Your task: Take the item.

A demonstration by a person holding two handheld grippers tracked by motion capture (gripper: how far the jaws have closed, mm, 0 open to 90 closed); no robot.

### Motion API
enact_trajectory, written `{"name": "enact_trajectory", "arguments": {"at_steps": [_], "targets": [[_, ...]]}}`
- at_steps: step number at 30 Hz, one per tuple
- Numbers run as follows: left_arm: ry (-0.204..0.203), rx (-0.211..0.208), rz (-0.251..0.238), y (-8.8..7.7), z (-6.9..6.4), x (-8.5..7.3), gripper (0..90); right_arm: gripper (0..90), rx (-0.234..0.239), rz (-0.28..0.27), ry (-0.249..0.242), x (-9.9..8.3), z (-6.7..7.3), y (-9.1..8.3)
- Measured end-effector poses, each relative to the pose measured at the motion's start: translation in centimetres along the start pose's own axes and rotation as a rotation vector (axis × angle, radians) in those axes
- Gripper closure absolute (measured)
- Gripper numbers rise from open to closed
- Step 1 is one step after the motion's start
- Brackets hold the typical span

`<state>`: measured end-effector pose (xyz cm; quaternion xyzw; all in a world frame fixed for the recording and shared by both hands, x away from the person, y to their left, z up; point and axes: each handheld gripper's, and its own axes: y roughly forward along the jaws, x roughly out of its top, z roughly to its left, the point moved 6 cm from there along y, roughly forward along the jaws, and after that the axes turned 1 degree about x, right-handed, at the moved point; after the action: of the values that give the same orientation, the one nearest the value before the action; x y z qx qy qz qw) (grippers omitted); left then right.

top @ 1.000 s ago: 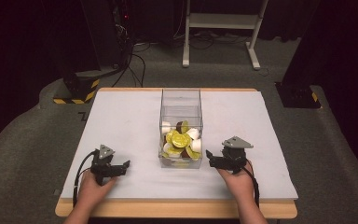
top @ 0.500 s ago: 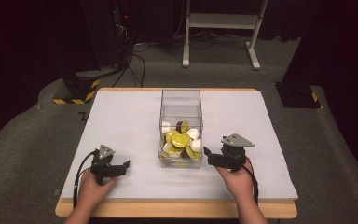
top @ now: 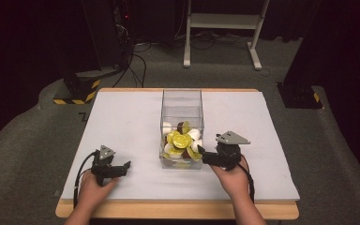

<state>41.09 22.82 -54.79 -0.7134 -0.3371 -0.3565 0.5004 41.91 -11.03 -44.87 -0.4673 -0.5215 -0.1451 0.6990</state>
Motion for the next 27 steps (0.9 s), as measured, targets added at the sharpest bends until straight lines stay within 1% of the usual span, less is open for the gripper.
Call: {"name": "enact_trajectory", "arguments": {"at_steps": [10, 15, 17, 18, 22, 24, 27], "targets": [[0.002, 0.0, 0.0, 0.0, 0.0, 0.0, 14.4, 18.3, 0.039, 0.0, -0.01, 0.8, 1.3, 0.9], [0.0, 0.0, -0.001, 0.0, 0.0, 0.0, 14.4, 18.3, 0.048, -0.001, -0.016, 1.2, 1.8, 1.3], [0.011, 0.001, 0.009, -0.1, 0.1, 0.0, 14.4, 18.3, 0.052, 0.001, -0.012, 1.3, 2.0, 1.5], [0.007, 0.0, 0.007, -0.1, 0.1, 0.0, 14.4, 18.3, 0.054, 0.002, -0.02, 1.4, 2.1, 1.7], [0.008, 0.0, 0.008, -0.1, 0.1, 0.0, 14.4, 18.4, 0.062, 0.005, -0.02, 1.4, 2.5, 2.1], [0.007, 0.0, 0.007, -0.1, 0.1, 0.0, 14.4, 20.3, 0.073, 0.006, -0.026, 1.5, 2.8, 2.3], [0.012, 0.001, 0.009, -0.1, 0.1, 0.0, 14.4, 20.4, 0.08, 0.009, -0.026, 1.6, 3.1, 2.6]]}}
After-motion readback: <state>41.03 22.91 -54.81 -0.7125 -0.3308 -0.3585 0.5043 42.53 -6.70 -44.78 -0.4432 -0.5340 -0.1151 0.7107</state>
